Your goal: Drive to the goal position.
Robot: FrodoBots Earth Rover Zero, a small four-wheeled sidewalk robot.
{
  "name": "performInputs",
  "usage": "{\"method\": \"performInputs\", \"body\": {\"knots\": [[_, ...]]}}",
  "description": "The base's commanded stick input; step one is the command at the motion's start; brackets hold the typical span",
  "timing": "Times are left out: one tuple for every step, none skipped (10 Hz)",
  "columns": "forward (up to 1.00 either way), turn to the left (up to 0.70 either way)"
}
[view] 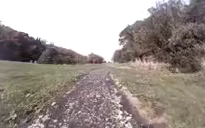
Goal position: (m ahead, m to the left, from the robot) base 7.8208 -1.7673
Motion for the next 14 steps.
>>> {"method": "performInputs", "body": {"knots": [[1.0,0.0],[1.0,0.0],[1.0,0.0],[1.0,0.0],[1.0,0.0],[1.0,0.0],[1.0,0.0],[1.0,0.0],[1.0,0.0],[1.0,0.0],[1.0,0.0],[1.0,0.0],[1.0,0.0],[1.0,0.0]]}}
